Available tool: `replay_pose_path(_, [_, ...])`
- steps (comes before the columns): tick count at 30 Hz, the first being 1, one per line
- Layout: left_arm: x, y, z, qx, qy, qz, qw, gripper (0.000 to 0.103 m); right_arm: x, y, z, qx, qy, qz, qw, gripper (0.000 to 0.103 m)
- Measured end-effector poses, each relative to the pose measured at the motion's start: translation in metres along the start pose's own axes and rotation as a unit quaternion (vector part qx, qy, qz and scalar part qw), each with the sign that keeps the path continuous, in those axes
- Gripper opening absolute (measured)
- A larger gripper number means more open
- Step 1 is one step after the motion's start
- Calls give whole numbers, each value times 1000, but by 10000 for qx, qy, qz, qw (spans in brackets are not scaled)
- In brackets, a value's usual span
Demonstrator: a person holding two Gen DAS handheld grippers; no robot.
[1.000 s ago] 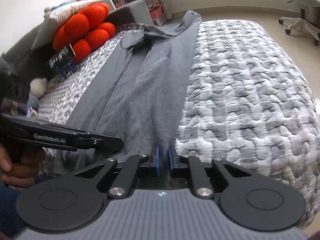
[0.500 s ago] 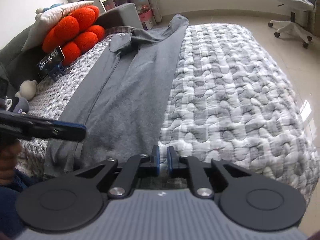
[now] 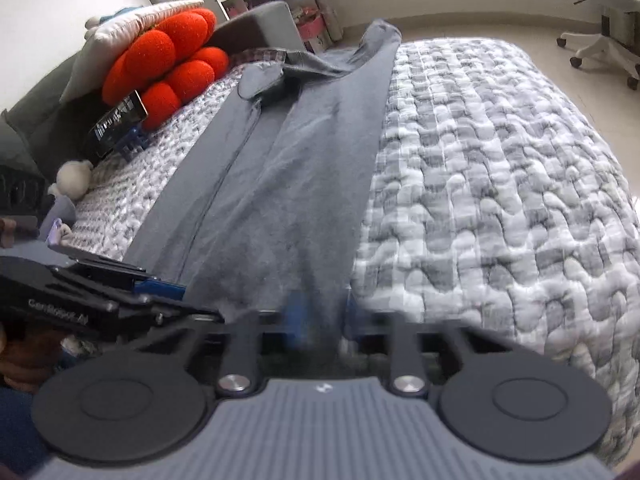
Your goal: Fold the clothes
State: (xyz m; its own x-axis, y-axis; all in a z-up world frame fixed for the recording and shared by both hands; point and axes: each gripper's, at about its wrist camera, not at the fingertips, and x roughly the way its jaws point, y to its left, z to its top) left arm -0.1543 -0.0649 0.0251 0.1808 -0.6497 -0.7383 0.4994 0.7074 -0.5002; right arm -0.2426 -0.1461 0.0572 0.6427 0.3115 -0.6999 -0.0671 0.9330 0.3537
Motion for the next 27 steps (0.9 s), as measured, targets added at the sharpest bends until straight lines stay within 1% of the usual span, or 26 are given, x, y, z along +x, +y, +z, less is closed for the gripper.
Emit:
replay_pose_path(1, [1, 1, -1, -141, 65, -155, 9998, 6, -3, -2, 2, 52, -4, -1, 10000, 2])
replay_pose_path(2, [1, -1, -3, -203, 49, -276, 9994, 5, -6, -4, 4, 79, -21, -24, 10000, 2])
replay_pose_path(3, [0, -2, -5, -265, 33, -396, 9989, 5, -12, -5, 7, 29, -79, -111, 9999, 0])
replay_pose_path(5, [1, -4, -8, -409, 19, -626, 9972, 5, -23, -6, 13, -66, -170, -267, 9995, 0])
replay_pose_path(6, [4, -4, -11, -475, 46, -622, 9969, 6, -23, -8, 14, -102, -130, -283, 9995, 0])
replay_pose_path(7, [8, -4, -15, -508, 84, -527, 9973, 6, -21, -10, 15, -135, -73, -278, 9995, 1])
replay_pose_path(8, [12, -4, -17, -472, 123, -363, 9982, 6, -17, -12, 13, -151, 15, -211, 9997, 3])
replay_pose_path(9, [14, -4, -18, -381, 146, -156, 9990, 6, -16, -13, 10, -148, 45, -144, 9998, 11])
replay_pose_path(10, [13, -3, -18, -346, 134, -63, 9993, 6, -14, -13, 7, -146, 76, -78, 9998, 14])
replay_pose_path(11, [12, -2, -19, -357, 103, -56, 9993, 9, -13, -15, 4, -120, 89, -4, 9999, 15])
replay_pose_path(12, [10, -1, -19, -374, 57, -75, 9993, 14, -15, -17, 1, -26, 47, 88, 9999, 18])
replay_pose_path(13, [8, 0, -19, -392, 3, -104, 9992, 15, -16, -19, -3, 67, 5, 180, 9998, 22])
replay_pose_path(14, [8, -1, -19, -383, -21, -101, 9992, 16, -18, -20, -6, 143, -34, 262, 9996, 35])
replay_pose_path(15, [9, -1, -19, -355, -23, -78, 9993, 16, -20, -21, -9, 152, -58, 308, 9994, 38])
replay_pose_path(17, [8, -7, -15, -275, -35, -61, 9996, 13, -26, -22, -14, 135, -53, 372, 9992, 38])
replay_pose_path(18, [6, -9, -11, -267, -62, -135, 9995, 5, -29, -24, -17, 146, -53, 407, 9990, 38])
replay_pose_path(19, [3, -11, -8, -260, -89, -209, 9994, 4, -34, -26, -21, 160, -61, 453, 9988, 38])
replay_pose_path(20, [-1, -13, -3, -334, -126, -338, 9988, 4, -37, -27, -26, 144, -72, 458, 9988, 38])
replay_pose_path(22, [-11, -18, 13, -579, -209, -656, 9959, 4, -45, -25, -37, 9, -105, 315, 9994, 38])
replay_pose_path(23, [-15, -23, 20, -597, -225, -722, 9953, 4, -48, -23, -43, -81, -129, 216, 9996, 39])
replay_pose_path(25, [-16, -35, 34, -576, -109, -702, 9958, 4, -54, -12, -55, -363, -277, -72, 9989, 46])
replay_pose_path(27, [-13, -47, 45, -559, 67, -633, 9964, 4, -60, 0, -62, -502, -485, -121, 9975, 65])
